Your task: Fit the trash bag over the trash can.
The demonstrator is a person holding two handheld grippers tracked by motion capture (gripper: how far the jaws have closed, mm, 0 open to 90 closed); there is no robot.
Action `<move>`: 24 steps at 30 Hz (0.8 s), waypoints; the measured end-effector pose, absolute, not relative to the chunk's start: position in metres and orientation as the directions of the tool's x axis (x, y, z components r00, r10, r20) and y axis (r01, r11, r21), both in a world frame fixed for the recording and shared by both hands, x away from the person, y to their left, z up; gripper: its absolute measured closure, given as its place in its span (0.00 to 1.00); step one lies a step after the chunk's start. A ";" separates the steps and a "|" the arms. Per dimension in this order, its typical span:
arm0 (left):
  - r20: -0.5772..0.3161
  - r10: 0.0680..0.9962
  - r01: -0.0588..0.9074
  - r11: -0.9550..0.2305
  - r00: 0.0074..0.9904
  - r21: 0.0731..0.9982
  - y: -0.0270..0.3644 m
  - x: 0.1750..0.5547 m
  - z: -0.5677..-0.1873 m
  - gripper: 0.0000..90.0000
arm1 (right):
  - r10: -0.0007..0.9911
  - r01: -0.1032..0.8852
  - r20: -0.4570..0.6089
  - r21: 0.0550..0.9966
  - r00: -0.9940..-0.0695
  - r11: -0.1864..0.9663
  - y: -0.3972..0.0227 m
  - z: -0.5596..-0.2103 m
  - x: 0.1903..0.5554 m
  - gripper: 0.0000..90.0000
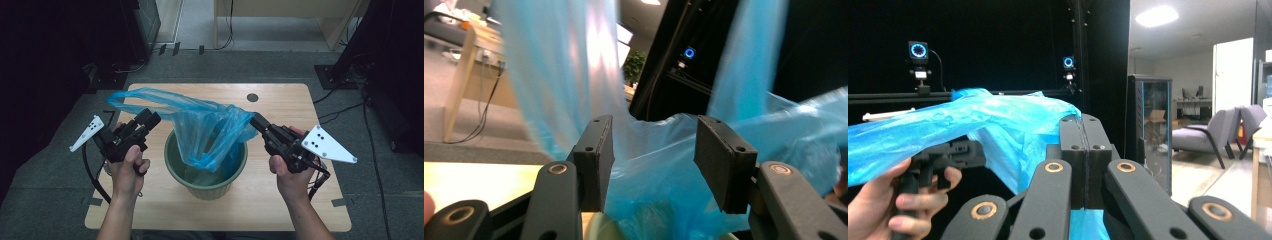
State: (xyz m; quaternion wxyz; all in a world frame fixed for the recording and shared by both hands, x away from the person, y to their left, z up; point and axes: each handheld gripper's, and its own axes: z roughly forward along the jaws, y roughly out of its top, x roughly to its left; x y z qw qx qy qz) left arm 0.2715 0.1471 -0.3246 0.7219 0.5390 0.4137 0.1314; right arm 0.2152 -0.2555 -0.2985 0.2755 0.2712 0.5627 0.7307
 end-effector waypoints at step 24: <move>-0.388 0.623 0.263 0.287 0.679 0.921 0.101 0.274 -0.308 0.51 | 0.586 -0.040 0.023 0.995 -0.810 -0.093 -0.265 -0.353 0.205 0.79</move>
